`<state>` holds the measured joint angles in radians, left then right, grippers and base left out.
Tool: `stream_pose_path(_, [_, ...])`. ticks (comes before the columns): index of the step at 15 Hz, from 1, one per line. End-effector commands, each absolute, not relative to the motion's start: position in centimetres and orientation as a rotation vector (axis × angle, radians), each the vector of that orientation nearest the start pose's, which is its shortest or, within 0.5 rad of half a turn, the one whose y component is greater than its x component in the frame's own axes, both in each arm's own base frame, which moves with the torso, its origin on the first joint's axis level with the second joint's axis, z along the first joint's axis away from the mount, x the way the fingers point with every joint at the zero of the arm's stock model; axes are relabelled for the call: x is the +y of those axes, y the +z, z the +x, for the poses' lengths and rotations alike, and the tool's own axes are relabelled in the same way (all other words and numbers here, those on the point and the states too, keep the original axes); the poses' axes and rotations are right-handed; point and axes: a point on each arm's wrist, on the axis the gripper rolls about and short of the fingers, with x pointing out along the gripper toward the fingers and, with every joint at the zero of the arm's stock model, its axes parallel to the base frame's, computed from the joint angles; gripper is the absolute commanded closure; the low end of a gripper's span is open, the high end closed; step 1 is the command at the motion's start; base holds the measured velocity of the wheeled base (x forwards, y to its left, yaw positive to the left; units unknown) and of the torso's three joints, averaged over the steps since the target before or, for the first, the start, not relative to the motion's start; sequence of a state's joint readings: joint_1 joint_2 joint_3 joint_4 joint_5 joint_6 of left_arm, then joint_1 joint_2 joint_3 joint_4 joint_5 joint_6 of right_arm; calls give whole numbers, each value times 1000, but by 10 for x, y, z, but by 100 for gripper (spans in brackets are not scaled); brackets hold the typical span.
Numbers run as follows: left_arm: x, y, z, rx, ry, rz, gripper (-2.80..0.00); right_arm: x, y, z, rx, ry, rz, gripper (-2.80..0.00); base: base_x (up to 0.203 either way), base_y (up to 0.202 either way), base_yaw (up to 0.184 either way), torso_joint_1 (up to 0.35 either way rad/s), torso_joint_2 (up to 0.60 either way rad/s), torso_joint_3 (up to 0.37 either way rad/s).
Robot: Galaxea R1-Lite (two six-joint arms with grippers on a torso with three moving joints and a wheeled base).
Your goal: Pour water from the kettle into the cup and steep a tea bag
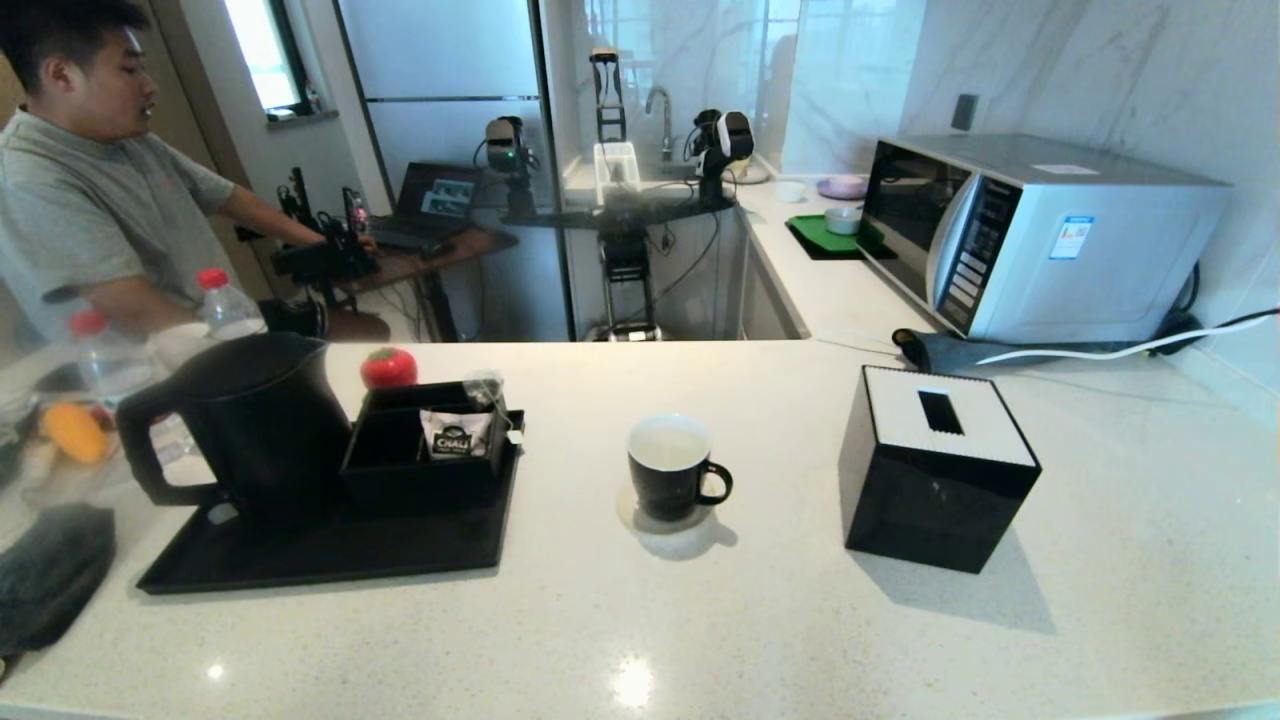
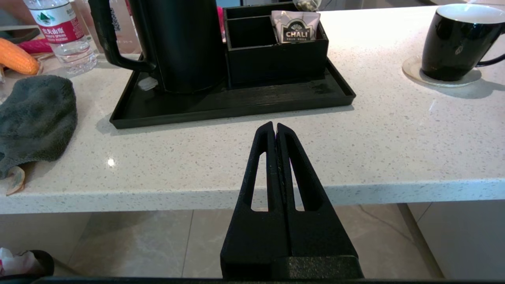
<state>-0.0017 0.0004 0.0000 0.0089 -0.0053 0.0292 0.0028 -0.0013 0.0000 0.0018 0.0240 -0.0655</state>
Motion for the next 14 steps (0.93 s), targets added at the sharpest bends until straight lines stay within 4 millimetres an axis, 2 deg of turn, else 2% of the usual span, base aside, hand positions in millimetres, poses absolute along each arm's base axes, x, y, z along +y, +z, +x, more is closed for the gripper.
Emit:
stream_pose_path(1, [0,75,-23,9,-8,28,0,0,75,-23,1,28,-66,0,0,0,0,0,0,0])
stream_pose_path(14, [0,75,-23,6,-6,26,0,0,75,-23,1,28,-66,0,0,0,0,0,0,0])
